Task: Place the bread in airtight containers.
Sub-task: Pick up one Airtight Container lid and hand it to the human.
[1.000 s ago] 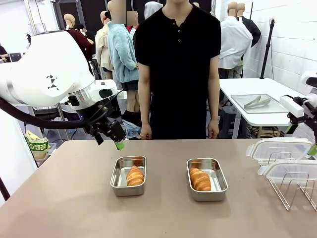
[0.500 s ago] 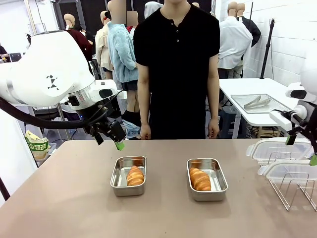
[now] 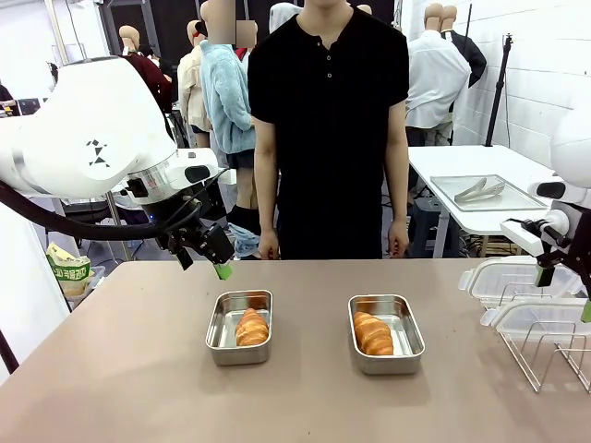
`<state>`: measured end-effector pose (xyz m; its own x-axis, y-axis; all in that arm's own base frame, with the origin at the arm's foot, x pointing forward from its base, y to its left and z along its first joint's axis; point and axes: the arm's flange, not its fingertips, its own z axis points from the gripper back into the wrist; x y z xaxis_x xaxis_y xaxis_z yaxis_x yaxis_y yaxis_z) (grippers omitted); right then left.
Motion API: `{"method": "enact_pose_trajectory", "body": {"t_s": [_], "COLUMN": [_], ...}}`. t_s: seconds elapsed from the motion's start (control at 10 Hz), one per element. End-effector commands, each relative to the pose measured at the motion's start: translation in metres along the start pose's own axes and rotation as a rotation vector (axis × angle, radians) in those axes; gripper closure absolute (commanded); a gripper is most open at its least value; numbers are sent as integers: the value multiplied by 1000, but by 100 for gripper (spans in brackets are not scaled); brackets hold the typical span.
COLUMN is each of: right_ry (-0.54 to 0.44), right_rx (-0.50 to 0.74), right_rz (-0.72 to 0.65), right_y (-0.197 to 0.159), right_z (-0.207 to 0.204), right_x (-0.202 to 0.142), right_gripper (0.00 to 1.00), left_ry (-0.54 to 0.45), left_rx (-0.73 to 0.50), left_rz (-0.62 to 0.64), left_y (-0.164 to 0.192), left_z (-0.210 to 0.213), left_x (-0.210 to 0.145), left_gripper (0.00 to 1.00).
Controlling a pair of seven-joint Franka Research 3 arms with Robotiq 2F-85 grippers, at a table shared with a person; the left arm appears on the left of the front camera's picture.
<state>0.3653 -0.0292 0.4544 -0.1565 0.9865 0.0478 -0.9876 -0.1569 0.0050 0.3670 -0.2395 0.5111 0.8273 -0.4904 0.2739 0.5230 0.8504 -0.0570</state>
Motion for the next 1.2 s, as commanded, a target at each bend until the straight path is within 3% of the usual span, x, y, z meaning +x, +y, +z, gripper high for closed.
{"method": "enact_pose_trajectory", "body": {"t_s": [0.0,0.9,1.1], "right_ry": [-35,-69,-55], "right_rx": [-11,33,24], "right_rz": [-15,-7,-24], "right_y": [-15,-34,-35], "right_z": [-6,-32,-32], "right_x": [-7,-14,-17], "right_gripper": [0,3,38], "left_ry": [-1,-1,-1], "left_rx": [-2,-2,-2], "left_rz": [1,1,1], "left_y": [1,1,1], "left_z": [0,0,0], "left_x": [1,1,1], "left_gripper": [0,0,0]}}
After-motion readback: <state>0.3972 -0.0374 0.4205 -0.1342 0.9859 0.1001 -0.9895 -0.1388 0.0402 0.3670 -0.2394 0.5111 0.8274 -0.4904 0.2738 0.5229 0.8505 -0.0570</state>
